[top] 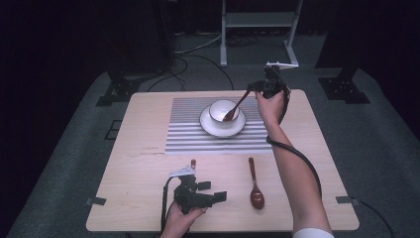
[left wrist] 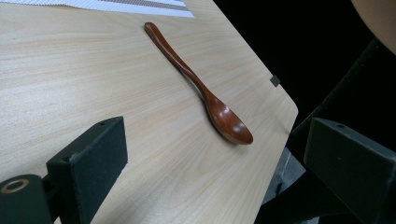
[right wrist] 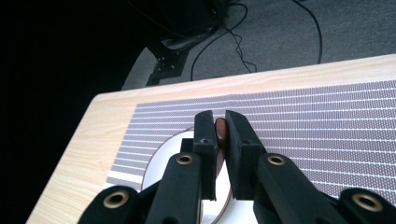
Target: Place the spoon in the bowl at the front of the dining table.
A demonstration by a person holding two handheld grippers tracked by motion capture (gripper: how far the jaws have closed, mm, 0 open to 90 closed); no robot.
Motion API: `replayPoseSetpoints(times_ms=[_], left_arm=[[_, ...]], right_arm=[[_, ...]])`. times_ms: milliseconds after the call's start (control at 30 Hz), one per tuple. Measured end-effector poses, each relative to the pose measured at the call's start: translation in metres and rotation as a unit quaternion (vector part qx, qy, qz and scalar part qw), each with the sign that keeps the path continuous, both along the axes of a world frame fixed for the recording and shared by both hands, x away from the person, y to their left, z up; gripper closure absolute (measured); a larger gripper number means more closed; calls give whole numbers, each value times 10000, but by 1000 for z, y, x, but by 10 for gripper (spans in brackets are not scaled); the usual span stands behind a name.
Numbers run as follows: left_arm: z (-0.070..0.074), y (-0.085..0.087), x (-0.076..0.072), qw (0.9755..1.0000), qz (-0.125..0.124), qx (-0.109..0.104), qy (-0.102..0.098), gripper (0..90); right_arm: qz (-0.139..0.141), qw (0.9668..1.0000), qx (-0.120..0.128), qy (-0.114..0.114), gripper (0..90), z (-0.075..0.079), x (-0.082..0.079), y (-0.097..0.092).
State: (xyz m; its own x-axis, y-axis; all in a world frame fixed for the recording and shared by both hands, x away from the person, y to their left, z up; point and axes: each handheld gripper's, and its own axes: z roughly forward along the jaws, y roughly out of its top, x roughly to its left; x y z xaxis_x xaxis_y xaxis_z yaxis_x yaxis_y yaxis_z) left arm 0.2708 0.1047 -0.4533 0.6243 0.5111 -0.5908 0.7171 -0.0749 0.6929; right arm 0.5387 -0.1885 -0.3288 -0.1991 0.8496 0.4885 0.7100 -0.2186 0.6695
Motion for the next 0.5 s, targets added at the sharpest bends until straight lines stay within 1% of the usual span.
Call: replayPoseSetpoints(times_ms=[133,367,467,500], left_arm=[[0,1,0,10000,7,-2,9,50],[0,1,0,10000,0,13,11,50],[0,1,0,10000,11,3,0,50],[0,0,0,10000,17,-6,2,50]], right_arm=[[47,10000,-26,67,827,-6,0,1],[119,9998,29,162,810,-15,0,-1],[146,9996,75,224,754,-19,1,-3],[142,9995,144,250,734,-20,1,-4]])
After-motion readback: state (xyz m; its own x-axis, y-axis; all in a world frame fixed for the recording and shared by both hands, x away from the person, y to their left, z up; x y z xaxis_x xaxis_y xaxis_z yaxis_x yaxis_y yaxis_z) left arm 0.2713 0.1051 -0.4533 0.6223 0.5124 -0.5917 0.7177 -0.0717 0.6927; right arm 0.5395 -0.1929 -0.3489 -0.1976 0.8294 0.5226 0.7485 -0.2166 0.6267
